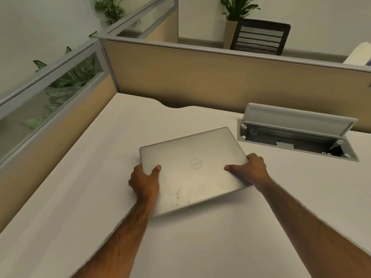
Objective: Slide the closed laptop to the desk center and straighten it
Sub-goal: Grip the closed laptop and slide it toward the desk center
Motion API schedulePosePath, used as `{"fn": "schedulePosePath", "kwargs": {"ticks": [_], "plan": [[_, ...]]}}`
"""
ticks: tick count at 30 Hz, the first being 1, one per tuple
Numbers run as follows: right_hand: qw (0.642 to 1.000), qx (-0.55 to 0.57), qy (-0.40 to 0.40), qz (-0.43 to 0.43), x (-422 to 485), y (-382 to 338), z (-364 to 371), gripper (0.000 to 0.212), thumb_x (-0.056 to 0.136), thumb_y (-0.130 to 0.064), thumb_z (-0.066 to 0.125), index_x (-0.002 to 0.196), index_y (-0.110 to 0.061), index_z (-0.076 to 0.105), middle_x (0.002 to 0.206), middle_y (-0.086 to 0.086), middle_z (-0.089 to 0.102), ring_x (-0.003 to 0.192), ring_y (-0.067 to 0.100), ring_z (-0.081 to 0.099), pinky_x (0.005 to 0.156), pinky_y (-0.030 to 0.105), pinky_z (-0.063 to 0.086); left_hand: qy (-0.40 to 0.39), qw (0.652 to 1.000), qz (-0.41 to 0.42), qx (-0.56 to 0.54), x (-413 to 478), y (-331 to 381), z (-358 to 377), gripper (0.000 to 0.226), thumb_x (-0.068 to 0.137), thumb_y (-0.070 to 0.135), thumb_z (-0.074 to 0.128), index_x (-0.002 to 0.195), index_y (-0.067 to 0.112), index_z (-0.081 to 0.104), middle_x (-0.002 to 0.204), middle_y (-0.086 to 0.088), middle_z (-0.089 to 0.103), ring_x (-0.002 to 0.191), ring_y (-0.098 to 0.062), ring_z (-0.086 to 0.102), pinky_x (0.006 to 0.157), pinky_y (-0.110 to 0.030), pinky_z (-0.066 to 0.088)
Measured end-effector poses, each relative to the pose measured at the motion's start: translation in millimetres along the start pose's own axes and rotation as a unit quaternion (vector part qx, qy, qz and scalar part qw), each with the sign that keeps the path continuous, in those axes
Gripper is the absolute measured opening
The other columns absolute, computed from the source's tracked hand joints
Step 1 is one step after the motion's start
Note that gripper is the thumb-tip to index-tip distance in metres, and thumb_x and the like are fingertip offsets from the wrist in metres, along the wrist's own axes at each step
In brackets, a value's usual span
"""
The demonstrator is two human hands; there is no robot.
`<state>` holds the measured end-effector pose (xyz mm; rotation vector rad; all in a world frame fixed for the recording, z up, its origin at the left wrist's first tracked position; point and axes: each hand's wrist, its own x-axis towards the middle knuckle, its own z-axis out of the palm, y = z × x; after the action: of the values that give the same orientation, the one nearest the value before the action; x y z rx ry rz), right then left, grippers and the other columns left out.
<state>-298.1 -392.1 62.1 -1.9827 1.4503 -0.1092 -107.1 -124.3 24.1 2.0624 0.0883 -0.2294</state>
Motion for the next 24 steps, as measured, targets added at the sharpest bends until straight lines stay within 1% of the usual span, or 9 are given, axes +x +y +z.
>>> {"fn": "schedulePosePath", "kwargs": {"ticks": [8,14,16,20,24], "plan": [[0.999,0.013,0.014,0.040,-14.8,107.5,-69.8,0.106,0.049,-0.065,0.089,0.130,-0.006,0.054,0.122,0.012,0.056,0.112,0.032,0.059,0.092,0.048,0.055,-0.039,0.999,0.021,0.023,-97.1,10.5,60.4,0.065,0.072,0.053,0.078,0.118,0.008,0.065,0.109,-0.013,0.073,0.104,-0.040,0.064,0.091,-0.052,0.055],[0.998,0.019,0.017,0.065,-17.4,174.0,-100.1,0.108,0.043,-0.068,0.087,0.127,-0.008,0.055,0.120,0.010,0.055,0.113,0.032,0.058,0.094,0.047,0.054,-0.061,0.997,0.023,0.039,-150.9,6.8,98.5,0.066,0.071,0.055,0.077,0.117,0.010,0.065,0.107,-0.012,0.073,0.104,-0.040,0.063,0.090,-0.051,0.055],[0.997,0.019,0.016,0.071,-17.2,192.1,-107.6,0.107,0.043,-0.068,0.087,0.127,-0.009,0.054,0.121,0.010,0.055,0.114,0.032,0.058,0.095,0.047,0.053,-0.064,0.997,0.024,0.040,-166.2,7.0,107.9,0.066,0.070,0.056,0.076,0.117,0.010,0.065,0.107,-0.012,0.073,0.104,-0.039,0.064,0.090,-0.052,0.056],[0.997,0.032,0.010,0.075,-13.7,217.3,-116.1,0.106,0.041,-0.068,0.086,0.125,-0.010,0.055,0.120,0.008,0.054,0.113,0.031,0.057,0.094,0.047,0.054,-0.065,0.996,0.029,0.051,-184.7,9.5,122.2,0.062,0.073,0.051,0.077,0.116,0.009,0.066,0.107,-0.013,0.072,0.105,-0.040,0.063,0.091,-0.052,0.054],[0.996,0.043,0.005,0.080,-11.5,233.6,-117.6,0.107,0.036,-0.071,0.083,0.121,-0.011,0.057,0.117,0.007,0.056,0.111,0.031,0.059,0.092,0.047,0.055,-0.070,0.995,0.037,0.062,-192.3,8.6,133.1,0.061,0.072,0.055,0.074,0.113,0.010,0.068,0.104,-0.011,0.073,0.102,-0.038,0.064,0.091,-0.051,0.055]]}}
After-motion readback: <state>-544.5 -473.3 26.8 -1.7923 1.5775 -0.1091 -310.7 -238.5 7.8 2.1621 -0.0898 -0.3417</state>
